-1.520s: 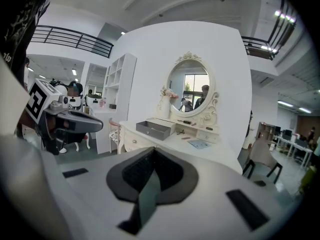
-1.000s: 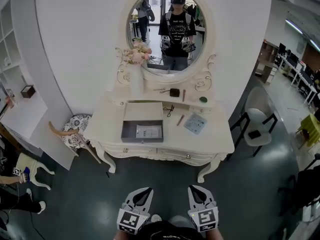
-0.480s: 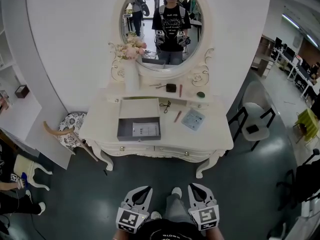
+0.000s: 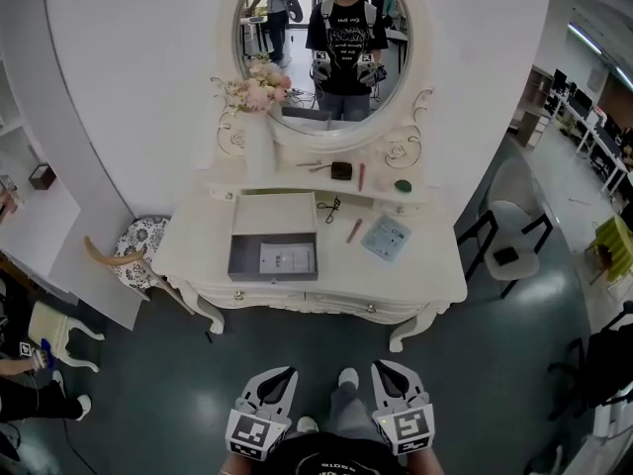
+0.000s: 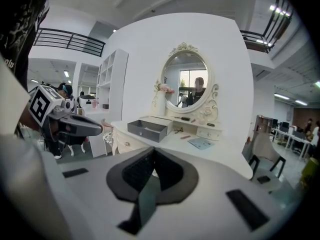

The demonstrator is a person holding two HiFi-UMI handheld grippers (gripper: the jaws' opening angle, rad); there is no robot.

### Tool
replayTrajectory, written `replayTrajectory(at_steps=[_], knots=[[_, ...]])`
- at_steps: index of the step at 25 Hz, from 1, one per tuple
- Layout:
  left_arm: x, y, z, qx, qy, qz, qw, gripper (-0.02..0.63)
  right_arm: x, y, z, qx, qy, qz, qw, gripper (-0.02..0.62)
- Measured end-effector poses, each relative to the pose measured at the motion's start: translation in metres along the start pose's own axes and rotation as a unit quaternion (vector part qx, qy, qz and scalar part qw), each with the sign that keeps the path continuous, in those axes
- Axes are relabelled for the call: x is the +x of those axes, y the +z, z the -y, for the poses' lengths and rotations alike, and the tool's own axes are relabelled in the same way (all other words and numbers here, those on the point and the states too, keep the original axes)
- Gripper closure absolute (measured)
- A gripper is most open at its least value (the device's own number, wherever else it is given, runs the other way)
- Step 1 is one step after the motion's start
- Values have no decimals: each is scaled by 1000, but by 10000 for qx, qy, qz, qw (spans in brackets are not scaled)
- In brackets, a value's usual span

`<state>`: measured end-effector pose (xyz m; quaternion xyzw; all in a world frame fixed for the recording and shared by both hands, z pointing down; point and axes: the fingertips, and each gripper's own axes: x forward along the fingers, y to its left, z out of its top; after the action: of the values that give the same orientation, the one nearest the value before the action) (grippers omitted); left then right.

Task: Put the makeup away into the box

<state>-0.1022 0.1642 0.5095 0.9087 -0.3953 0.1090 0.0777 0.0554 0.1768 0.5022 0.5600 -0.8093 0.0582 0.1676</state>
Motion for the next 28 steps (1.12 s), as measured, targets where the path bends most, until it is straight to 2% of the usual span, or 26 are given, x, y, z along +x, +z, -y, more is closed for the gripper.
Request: replayTrajectory(at_steps=[10, 16, 28], knots=[[42, 12, -17, 5, 86, -98, 9999, 584, 39, 5, 35, 9, 115, -73, 9999, 586], [75, 30, -35, 18, 308, -5, 9995, 584, 70, 13, 60, -35, 253, -69, 9996, 586], [134, 50, -45, -66, 616, -15, 9981, 584, 122, 28, 111, -266, 668, -118, 9973, 585]])
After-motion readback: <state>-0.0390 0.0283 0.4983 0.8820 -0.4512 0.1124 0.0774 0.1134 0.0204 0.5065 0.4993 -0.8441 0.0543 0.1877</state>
